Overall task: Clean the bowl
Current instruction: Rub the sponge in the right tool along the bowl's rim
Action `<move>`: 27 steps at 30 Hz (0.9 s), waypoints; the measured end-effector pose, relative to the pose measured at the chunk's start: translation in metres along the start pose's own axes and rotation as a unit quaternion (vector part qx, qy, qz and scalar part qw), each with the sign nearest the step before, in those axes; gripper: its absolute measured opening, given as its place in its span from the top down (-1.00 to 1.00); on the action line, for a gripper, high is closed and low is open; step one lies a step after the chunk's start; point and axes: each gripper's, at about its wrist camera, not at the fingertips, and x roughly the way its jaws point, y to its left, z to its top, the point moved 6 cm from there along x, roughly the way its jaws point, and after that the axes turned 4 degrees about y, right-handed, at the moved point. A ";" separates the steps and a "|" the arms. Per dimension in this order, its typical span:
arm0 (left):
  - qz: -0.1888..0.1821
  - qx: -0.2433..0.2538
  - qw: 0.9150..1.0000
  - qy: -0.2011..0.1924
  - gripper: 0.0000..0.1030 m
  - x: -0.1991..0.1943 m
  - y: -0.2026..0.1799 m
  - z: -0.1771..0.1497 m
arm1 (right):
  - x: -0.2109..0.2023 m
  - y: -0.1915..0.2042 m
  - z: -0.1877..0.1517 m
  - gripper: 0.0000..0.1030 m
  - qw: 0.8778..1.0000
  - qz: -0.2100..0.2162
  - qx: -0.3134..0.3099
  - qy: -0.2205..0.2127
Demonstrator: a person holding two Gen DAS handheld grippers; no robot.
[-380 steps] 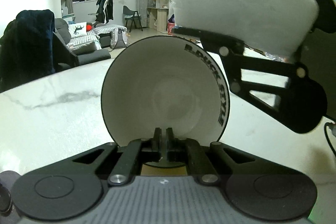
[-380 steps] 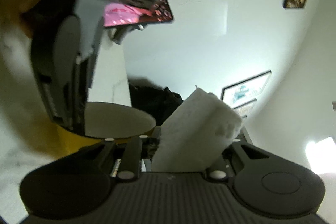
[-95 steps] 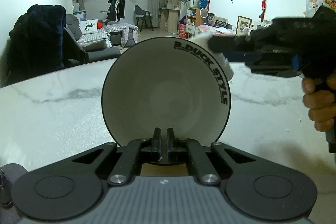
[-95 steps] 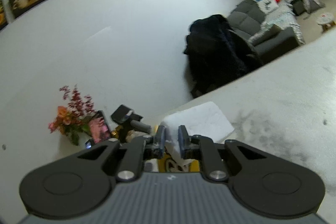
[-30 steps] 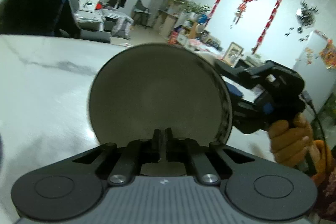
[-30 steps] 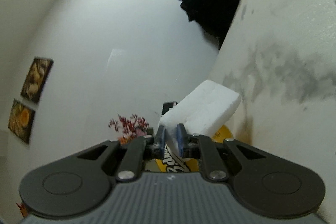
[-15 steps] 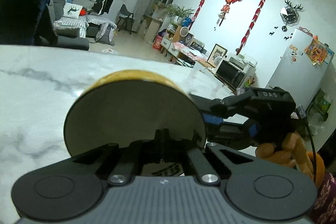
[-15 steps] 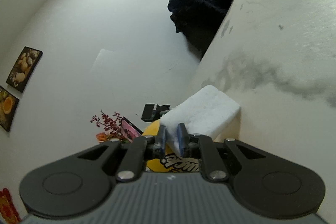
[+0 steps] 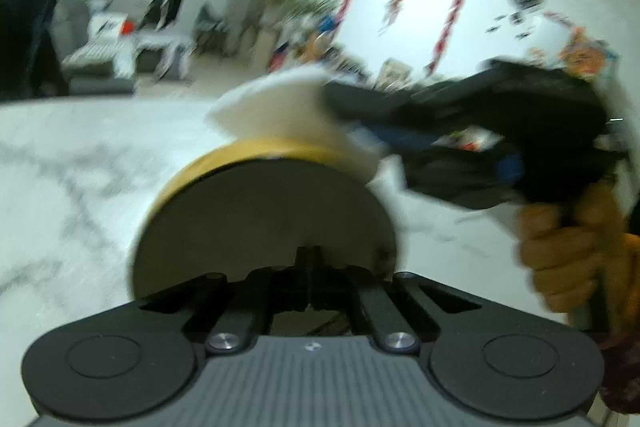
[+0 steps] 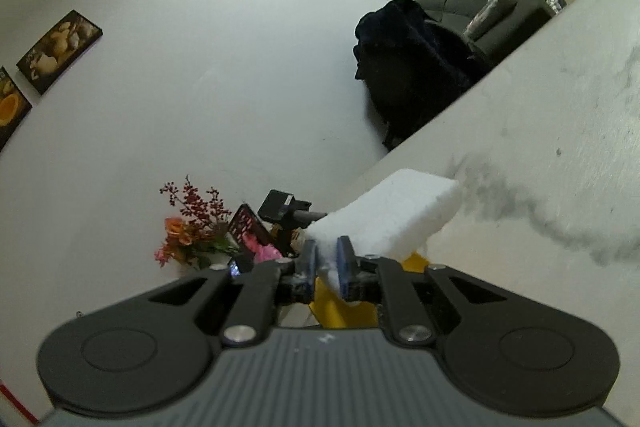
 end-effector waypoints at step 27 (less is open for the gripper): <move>0.170 0.118 0.978 0.007 1.00 0.007 0.031 0.005 | 0.029 -0.010 0.027 0.75 0.999 -0.006 -0.030 -0.023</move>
